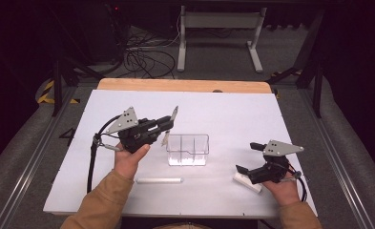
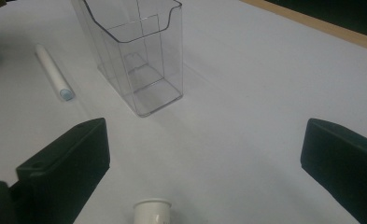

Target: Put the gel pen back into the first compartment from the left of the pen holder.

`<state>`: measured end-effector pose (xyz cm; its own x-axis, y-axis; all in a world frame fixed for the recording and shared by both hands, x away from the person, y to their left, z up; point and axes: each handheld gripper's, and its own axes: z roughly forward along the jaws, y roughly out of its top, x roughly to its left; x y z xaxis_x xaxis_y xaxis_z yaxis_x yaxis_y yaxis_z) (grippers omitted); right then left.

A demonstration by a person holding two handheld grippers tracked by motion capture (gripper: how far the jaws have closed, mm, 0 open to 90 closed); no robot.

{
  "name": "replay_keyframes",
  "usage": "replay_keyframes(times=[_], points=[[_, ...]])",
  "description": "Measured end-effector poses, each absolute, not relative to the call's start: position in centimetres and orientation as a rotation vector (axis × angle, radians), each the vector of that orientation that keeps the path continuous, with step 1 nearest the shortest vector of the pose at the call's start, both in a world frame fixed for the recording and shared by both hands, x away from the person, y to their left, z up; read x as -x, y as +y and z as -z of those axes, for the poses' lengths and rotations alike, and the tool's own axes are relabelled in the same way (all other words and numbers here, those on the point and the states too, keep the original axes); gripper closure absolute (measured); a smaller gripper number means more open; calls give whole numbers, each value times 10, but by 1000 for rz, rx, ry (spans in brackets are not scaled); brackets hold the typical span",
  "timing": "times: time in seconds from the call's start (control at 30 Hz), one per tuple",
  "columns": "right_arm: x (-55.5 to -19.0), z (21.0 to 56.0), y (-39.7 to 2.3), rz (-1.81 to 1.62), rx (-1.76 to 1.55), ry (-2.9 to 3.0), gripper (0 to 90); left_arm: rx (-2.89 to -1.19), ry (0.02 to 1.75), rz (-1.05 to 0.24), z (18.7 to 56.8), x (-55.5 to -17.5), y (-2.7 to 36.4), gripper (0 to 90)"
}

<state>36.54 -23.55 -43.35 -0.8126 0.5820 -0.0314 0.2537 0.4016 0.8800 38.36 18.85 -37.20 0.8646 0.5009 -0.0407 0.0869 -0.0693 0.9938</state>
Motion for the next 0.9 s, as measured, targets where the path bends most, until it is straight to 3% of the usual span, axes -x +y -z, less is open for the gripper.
replay_keyframes(times=[0.8,0.9], points=[[-365,433,-236,-1381,-720,2329,17,-1633,470,-344,382,-394,171,785],[-365,433,-236,-1384,-721,2328,17,-1630,499,-380,380,-391,171,531]])
